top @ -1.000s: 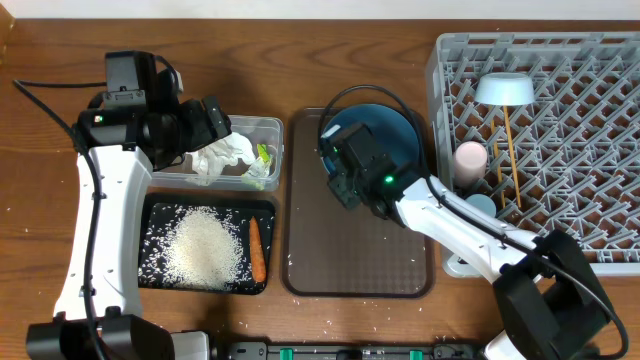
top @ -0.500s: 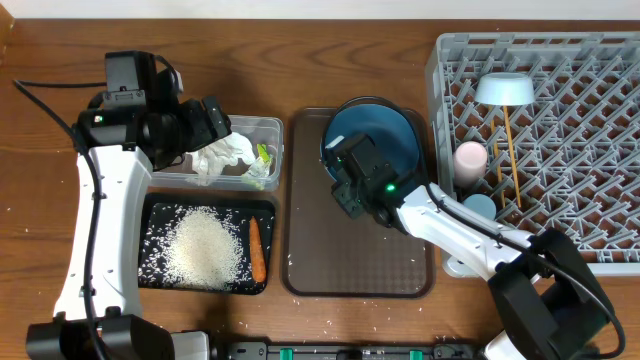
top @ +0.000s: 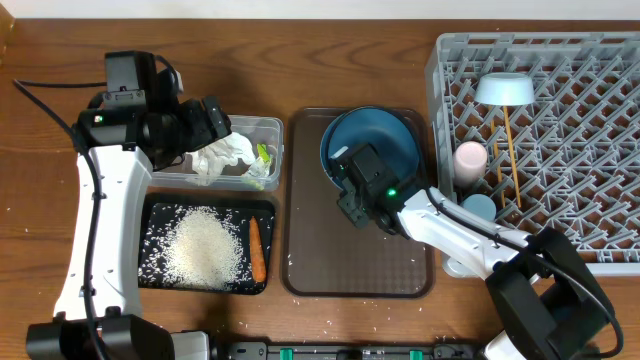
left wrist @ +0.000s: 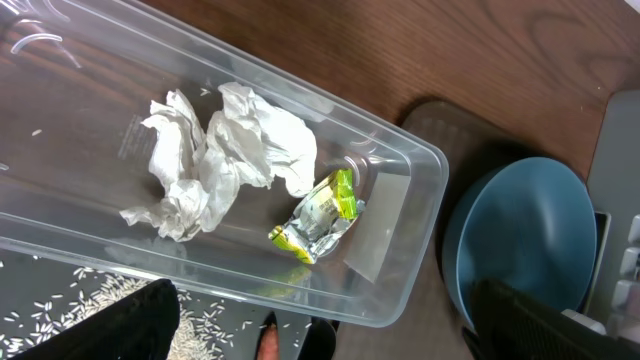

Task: Sort waste into correct bins and load items into the dishwasher rack
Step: 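Lower the right gripper onto the blue plate's rim and grasp it, then lift the blue plate and carry it tilted into the rack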

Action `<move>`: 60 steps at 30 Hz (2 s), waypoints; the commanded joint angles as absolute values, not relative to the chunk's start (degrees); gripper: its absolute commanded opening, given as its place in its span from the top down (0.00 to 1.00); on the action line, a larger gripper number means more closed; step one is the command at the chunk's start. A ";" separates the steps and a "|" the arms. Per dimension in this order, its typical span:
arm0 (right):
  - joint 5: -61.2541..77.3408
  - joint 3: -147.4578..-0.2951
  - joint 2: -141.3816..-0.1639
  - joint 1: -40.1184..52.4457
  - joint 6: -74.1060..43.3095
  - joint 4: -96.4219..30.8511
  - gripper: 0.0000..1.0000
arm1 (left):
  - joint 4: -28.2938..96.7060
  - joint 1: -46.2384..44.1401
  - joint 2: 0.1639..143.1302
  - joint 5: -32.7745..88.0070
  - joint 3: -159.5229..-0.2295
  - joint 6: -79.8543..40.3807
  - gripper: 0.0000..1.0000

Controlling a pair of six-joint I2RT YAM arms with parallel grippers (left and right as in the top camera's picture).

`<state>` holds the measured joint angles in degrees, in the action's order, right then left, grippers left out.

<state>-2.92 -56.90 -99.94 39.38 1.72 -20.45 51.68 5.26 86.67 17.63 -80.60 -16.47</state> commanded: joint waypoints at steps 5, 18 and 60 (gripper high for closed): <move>-1.02 -56.55 -100.42 39.46 1.30 -20.80 0.83 | 51.83 5.45 86.70 17.26 -81.12 -16.10 0.05; -0.99 -56.58 -100.36 39.46 1.28 -22.59 0.99 | 51.81 5.45 86.70 17.26 -81.12 -16.10 0.05; 14.13 -60.18 -88.79 38.87 -1.13 -25.15 0.99 | 51.81 5.45 86.70 17.26 -81.12 -16.10 0.05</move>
<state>6.59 -57.30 -94.67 39.51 1.69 -24.16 51.70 5.26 86.67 17.63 -80.60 -16.47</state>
